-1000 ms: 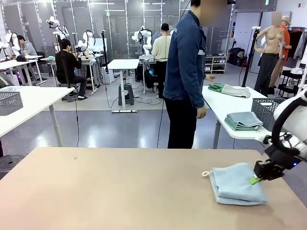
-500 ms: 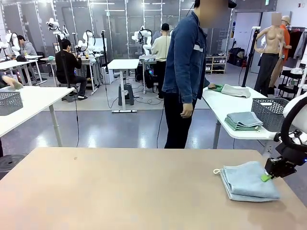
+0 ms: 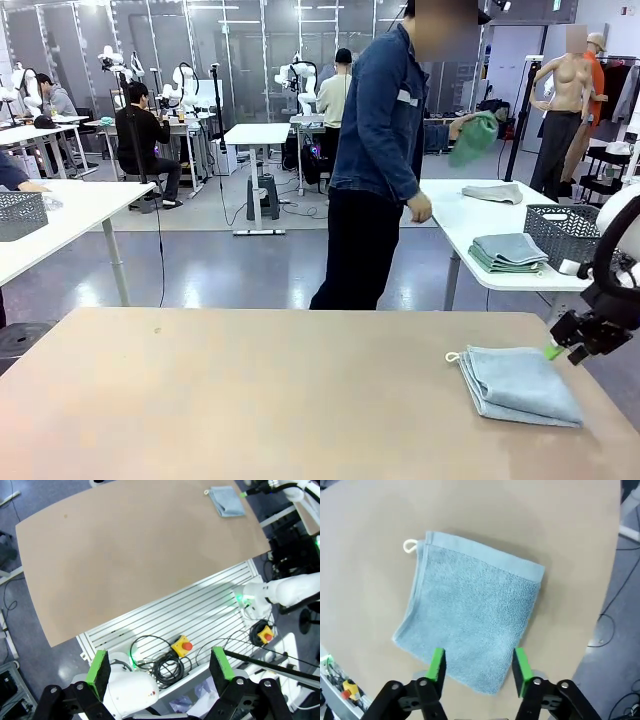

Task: Fold the towels and place them in the basket.
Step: Place the folded Towel with hook on the right side of the table.

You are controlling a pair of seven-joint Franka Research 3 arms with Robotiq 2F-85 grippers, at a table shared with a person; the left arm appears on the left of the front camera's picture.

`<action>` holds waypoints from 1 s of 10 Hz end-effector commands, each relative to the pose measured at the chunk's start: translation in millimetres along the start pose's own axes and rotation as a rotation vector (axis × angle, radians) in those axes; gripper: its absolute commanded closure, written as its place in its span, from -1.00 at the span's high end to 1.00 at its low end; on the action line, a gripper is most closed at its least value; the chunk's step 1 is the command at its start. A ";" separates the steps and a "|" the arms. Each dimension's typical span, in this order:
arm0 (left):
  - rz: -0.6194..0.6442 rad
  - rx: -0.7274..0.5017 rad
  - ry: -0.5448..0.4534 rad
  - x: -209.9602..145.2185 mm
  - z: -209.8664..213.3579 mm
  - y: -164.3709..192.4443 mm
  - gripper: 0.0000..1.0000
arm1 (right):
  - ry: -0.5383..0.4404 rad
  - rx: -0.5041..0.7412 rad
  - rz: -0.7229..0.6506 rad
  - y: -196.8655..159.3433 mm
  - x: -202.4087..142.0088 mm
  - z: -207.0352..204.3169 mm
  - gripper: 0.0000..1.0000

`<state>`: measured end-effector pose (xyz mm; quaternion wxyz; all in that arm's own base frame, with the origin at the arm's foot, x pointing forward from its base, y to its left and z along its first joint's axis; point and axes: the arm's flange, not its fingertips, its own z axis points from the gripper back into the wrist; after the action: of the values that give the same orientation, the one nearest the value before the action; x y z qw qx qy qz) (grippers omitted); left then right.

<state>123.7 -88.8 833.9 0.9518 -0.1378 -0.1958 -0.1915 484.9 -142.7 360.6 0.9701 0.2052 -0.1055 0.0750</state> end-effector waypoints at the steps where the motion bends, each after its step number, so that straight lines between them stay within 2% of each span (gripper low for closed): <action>1: -0.013 0.001 -0.008 -3.5 3.8 -4.4 1.00 | -0.012 -0.088 -0.018 37.3 -9.8 12.9 1.00; 2: -0.013 0.001 -0.008 -3.5 3.8 -4.4 1.00 | -0.015 -0.119 -0.017 52.7 -10.0 16.7 0.88; 3: -0.013 0.001 -0.008 -3.5 3.8 -4.4 1.00 | -0.022 -0.141 -0.016 65.2 -9.9 19.2 1.00; 4: -0.013 0.001 -0.008 -3.5 3.8 -4.4 1.00 | -0.008 -0.162 -0.021 73.4 -8.2 16.0 1.00; 5: -0.013 0.001 -0.008 -3.5 3.8 -4.4 1.00 | -0.029 -0.085 0.010 48.7 -3.9 23.4 1.00; 10: -0.013 0.001 -0.008 -3.5 3.8 -4.4 1.00 | -0.029 -0.085 0.010 48.7 -3.9 23.4 1.00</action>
<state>123.6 -88.9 833.9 0.9518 -0.1377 -0.1958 -0.1915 463.2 -108.1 398.9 0.9787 0.1546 -0.1198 0.0623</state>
